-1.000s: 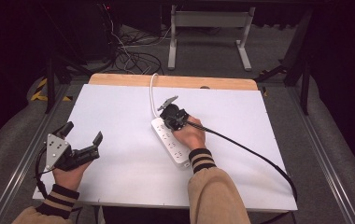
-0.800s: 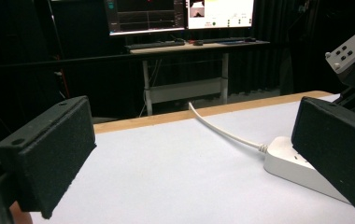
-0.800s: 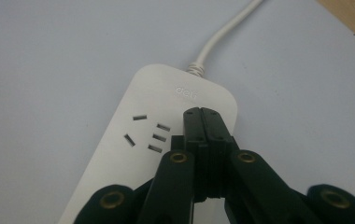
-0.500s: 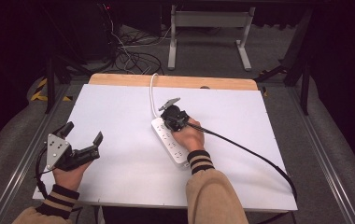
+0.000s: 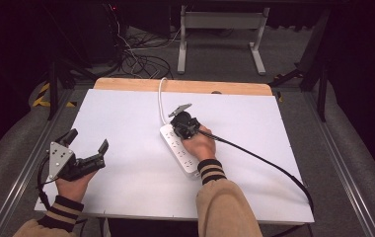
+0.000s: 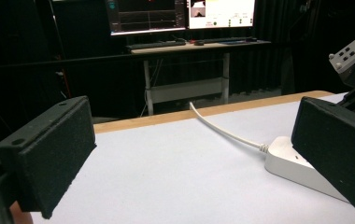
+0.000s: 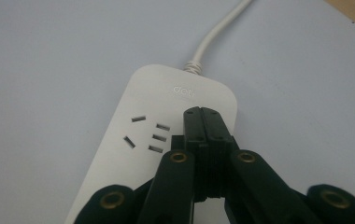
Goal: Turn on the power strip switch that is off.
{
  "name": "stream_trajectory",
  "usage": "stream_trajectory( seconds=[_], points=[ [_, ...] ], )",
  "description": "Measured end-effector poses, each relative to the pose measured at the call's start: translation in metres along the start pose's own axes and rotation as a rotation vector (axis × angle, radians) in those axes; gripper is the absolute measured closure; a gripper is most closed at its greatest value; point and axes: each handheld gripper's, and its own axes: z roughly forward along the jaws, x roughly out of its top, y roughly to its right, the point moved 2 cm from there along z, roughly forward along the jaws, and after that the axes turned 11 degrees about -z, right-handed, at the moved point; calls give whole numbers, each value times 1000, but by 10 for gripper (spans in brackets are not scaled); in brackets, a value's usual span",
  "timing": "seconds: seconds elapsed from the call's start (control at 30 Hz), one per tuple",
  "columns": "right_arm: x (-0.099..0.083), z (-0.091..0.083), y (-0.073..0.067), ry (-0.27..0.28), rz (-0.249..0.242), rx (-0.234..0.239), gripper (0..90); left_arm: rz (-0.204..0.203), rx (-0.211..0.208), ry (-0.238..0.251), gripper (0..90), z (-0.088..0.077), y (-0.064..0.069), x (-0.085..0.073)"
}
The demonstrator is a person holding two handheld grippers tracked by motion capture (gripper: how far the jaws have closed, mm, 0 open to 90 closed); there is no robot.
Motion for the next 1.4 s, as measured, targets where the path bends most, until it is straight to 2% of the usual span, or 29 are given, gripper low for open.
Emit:
stream_trajectory(
  seconds=[0.3, 0.4, 0.8, 1.4],
  points=[
    [-2, 2, 0, 12, 50, 3, 900, -3, 1, -2, 1, 0, 0, 0],
    [-1, 3, -2, 9, 38, -19, 900, -2, 1, -4, 2, 0, 0, 0],
    [-1, 3, -1, 4, 66, -14, 900, -9, -1, -8, 2, 0, -1, -1],
    [0, 3, -2, -4, 74, -18, 900, -10, 1, -10, 2, 1, -1, -1]
  ],
)
